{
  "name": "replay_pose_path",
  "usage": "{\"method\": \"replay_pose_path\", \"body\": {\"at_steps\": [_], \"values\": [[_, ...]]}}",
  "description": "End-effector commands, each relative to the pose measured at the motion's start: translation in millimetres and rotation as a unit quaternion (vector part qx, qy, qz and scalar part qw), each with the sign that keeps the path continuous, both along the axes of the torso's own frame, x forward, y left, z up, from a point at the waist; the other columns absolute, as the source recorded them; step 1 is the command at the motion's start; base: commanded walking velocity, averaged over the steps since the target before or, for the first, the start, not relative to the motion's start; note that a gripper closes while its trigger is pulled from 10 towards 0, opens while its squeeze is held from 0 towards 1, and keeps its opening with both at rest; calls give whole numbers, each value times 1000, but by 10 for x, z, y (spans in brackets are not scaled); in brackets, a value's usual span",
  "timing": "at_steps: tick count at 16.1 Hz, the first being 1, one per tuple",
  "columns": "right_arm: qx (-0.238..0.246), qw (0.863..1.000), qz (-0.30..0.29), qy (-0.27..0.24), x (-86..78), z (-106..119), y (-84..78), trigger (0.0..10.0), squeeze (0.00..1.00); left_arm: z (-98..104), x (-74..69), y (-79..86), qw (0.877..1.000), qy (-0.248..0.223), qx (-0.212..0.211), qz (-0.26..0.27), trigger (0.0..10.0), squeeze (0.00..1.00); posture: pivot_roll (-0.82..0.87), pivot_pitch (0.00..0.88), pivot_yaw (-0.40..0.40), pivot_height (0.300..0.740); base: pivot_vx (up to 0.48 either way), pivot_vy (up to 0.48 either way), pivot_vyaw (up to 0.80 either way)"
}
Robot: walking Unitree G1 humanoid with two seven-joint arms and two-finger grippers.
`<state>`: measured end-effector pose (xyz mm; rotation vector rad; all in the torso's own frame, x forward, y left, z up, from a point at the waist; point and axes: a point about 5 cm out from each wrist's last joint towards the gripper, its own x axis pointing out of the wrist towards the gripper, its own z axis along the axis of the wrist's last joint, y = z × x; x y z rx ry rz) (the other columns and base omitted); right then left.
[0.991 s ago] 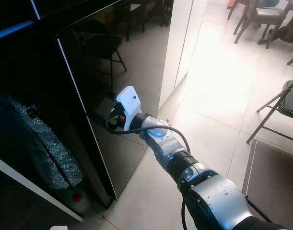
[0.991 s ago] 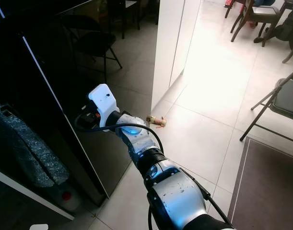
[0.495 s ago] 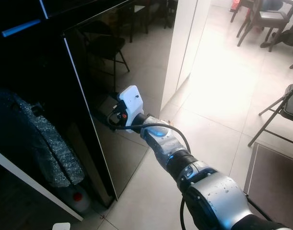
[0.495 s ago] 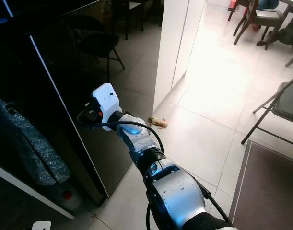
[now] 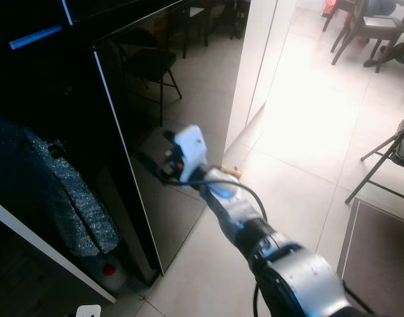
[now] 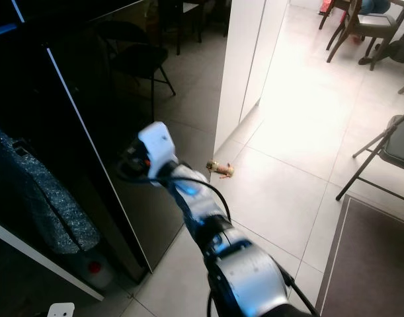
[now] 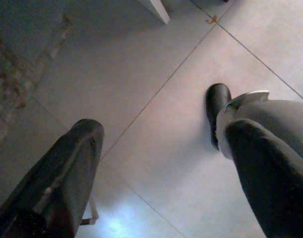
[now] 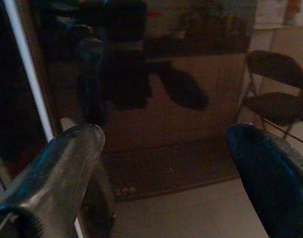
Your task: Restocking fridge
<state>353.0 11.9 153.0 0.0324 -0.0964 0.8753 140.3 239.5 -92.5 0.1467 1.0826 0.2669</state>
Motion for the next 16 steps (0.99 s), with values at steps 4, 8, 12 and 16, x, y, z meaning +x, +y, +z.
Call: {"method": "replay_pose_path", "body": {"at_steps": [4, 8, 12, 16], "values": [[49, 998, -48, -13, -169, -207, -216, 10000, 0, -32, -78, -13, 1000, 15, -1, -9, 10000, 0, -184, 71, -19, 740, 0, 0, 0], [69, 984, -162, 2, -365, -445, -775, 10000, 0, -35, -98, -5, 1000, 13, -2, -6, 10000, 0, -175, 54, -25, 740, 0, 0, 0], [55, 975, -214, 20, -436, -590, -1037, 10000, 0, -14, -53, 14, 1000, 4, 0, -8, 10000, 0, -186, 36, -18, 740, 0, 0, 0], [30, 977, -210, 30, -540, -619, -978, 10000, 0, -7, 0, -31, 999, 6, 5, -31, 10000, 0, -176, 19, -17, 740, 0, 0, 397]]}}
